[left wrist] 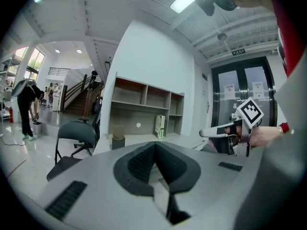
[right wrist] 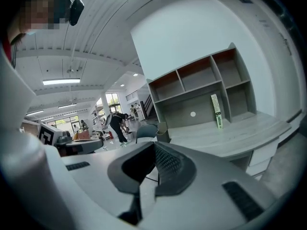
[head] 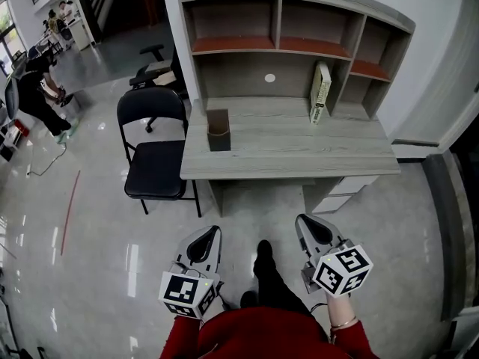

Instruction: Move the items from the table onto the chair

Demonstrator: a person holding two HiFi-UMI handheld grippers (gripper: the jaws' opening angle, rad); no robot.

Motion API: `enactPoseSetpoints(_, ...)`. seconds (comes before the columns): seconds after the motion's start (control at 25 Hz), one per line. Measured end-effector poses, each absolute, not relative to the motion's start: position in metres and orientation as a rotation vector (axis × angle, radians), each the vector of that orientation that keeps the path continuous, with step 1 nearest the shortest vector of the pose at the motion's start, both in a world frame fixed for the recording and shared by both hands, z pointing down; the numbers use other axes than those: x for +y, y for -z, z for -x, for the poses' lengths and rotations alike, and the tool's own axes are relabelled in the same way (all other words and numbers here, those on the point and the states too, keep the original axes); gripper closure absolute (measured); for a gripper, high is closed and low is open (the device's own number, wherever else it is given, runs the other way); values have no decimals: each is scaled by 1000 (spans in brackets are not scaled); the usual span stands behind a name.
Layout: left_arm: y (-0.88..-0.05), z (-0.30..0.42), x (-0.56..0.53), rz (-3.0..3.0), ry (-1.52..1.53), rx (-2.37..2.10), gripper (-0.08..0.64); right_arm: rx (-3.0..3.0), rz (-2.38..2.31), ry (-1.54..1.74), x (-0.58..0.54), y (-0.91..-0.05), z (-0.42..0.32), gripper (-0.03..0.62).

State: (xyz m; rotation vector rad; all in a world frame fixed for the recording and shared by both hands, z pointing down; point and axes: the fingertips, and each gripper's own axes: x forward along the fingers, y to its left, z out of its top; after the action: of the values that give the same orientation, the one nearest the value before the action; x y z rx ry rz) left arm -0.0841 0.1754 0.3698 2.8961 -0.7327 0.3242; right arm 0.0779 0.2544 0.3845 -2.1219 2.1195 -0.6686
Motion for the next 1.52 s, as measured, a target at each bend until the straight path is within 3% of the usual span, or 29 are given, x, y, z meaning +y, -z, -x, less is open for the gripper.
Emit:
enactPoseSetpoints(0.64, -372, -27, -8, -2804, -299, -911, 551, 2369, 1935, 682, 42, -385, -168, 580)
enactPoseSetpoints(1.52, -425, -35, -131, -2785, -629, -763, 528, 2308, 1976, 846, -58, -406, -161, 580)
